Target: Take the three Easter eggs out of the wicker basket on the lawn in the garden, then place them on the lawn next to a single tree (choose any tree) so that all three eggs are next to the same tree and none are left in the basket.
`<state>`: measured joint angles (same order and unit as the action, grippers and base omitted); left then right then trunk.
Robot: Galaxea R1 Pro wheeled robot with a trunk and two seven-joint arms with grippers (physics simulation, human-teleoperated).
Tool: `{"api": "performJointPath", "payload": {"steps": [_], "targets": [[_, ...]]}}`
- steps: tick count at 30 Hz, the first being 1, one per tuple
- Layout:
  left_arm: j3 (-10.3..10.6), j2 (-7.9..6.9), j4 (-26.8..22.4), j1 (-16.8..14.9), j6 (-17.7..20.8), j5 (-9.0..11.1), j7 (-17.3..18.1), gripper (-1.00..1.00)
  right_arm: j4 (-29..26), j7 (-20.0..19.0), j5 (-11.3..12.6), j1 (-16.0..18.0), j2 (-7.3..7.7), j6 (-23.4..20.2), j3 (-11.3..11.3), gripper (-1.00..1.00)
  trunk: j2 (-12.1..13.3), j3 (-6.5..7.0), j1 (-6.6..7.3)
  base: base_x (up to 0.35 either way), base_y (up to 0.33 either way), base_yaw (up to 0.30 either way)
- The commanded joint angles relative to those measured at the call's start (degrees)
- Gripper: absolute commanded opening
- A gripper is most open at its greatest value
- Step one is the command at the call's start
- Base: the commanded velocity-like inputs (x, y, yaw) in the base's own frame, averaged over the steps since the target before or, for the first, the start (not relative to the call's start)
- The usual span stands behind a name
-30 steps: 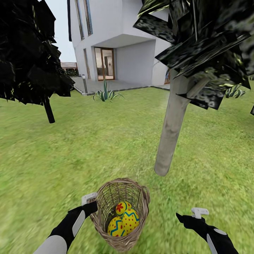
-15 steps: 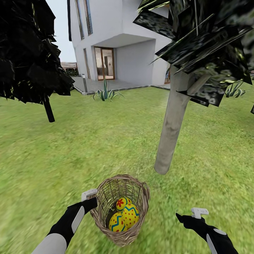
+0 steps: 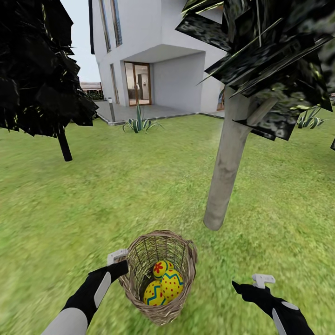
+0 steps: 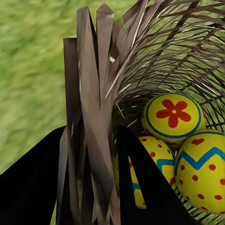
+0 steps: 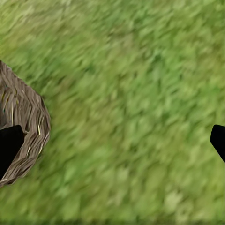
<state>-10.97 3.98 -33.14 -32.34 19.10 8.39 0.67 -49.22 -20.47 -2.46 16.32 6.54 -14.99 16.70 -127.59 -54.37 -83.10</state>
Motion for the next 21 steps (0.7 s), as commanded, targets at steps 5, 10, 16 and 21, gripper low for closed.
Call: {"api": "performJointPath", "payload": {"steps": [5,10,16,21], "targets": [[-0.28,0.06,5.49,0.03,-3.10,-1.09,-0.74,1.00,-0.08,-0.36,-0.27,0.03,-0.03,-0.30,0.17,1.00,-0.01,-0.07,-0.01,0.000,0.000,0.000],[-0.28,0.06,5.45,0.06,-3.10,-1.09,-0.67,1.00,-0.08,-0.38,-0.27,0.03,-0.03,-0.30,0.17,1.00,-0.01,-0.07,-0.01,0.000,0.000,0.000],[-0.28,-0.01,5.40,0.05,-3.10,-1.08,-0.67,1.00,-0.08,-0.38,-0.27,0.03,-0.03,-0.30,0.17,1.00,-0.01,-0.07,-0.01,0.000,0.000,0.000],[-0.24,-0.21,4.10,0.07,-3.13,-1.01,-0.67,1.00,-0.08,-0.38,-0.27,0.03,0.01,-0.30,0.23,1.00,-0.01,-0.07,-0.01,0.000,0.000,0.000]]}}
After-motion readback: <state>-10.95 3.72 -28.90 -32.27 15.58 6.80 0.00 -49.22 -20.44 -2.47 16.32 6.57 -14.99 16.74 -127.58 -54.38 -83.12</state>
